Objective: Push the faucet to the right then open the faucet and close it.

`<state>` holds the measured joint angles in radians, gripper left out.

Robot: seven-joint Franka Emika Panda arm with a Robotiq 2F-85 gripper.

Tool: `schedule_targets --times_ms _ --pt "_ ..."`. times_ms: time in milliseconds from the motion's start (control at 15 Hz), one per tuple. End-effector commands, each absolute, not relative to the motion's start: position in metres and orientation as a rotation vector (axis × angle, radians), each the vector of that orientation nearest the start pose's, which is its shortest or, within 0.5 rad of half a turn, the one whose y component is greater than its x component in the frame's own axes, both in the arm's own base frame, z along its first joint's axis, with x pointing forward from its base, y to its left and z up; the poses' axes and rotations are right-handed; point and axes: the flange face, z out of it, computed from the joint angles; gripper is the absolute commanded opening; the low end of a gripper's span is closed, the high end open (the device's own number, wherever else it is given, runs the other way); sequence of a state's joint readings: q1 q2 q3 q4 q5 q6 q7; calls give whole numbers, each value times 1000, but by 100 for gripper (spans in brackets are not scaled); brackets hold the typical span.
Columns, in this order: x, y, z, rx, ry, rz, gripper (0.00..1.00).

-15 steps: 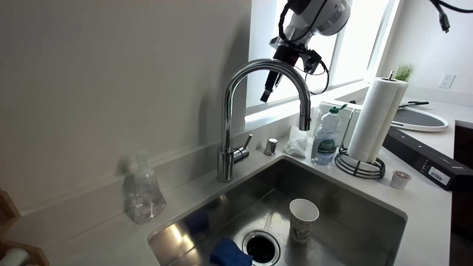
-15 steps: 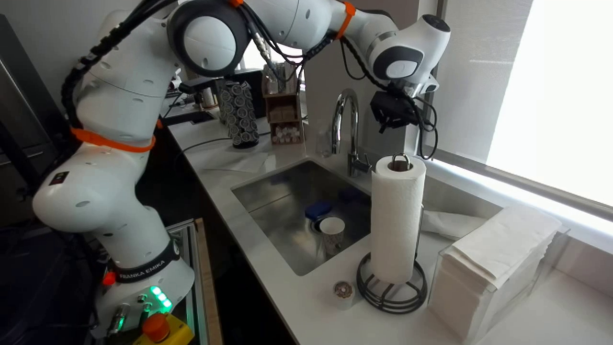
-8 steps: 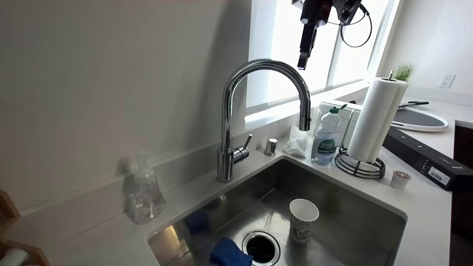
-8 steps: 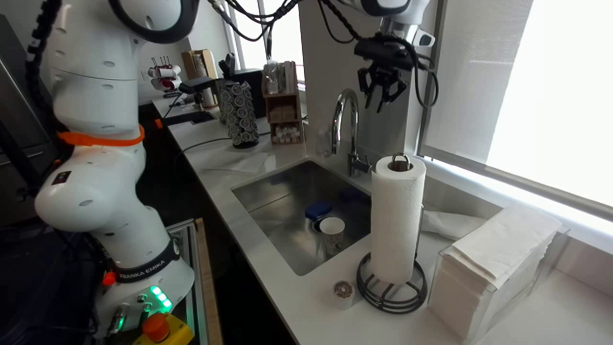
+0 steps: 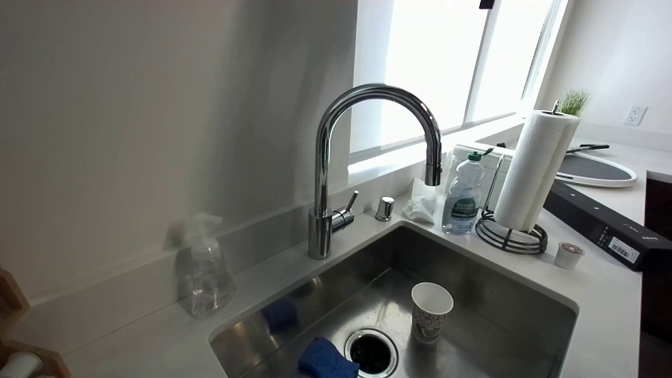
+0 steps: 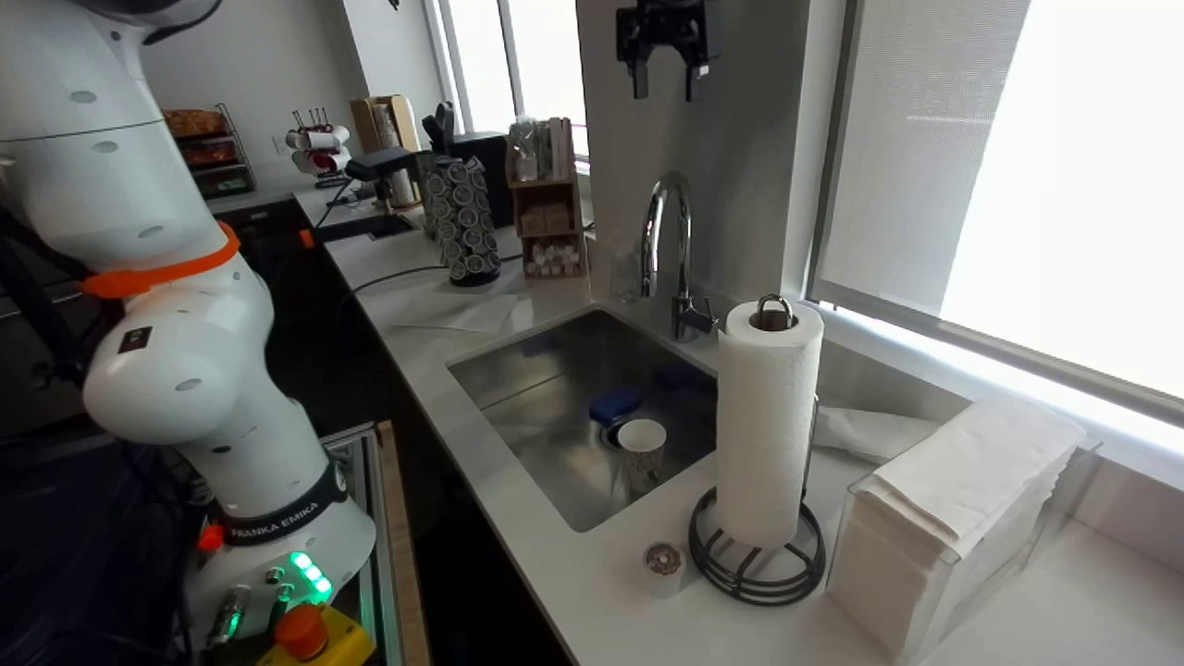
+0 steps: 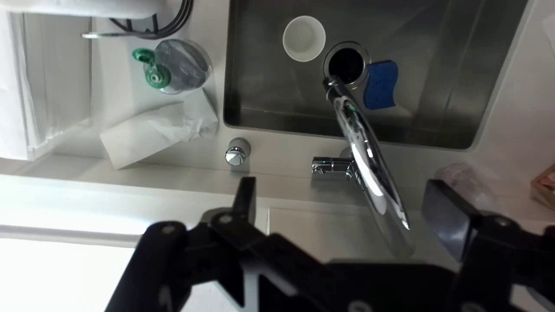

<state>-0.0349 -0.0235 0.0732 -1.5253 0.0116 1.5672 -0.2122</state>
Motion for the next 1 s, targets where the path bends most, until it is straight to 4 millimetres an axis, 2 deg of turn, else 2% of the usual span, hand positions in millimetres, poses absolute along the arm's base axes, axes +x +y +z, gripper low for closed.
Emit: schedule_targets --times_ms 0,133,200,333,400,933 --pt "497 66 660 -3160 -103 -80 100" --pt "474 94 660 -3141 57 -103 100" --pt "502 78 668 -3139 -85 -103 100" --pt "485 97 667 -3145 -6 -97 99" --pt "480 99 667 -3147 8 -97 100" --pt "479 93 664 -3147 32 -90 100"
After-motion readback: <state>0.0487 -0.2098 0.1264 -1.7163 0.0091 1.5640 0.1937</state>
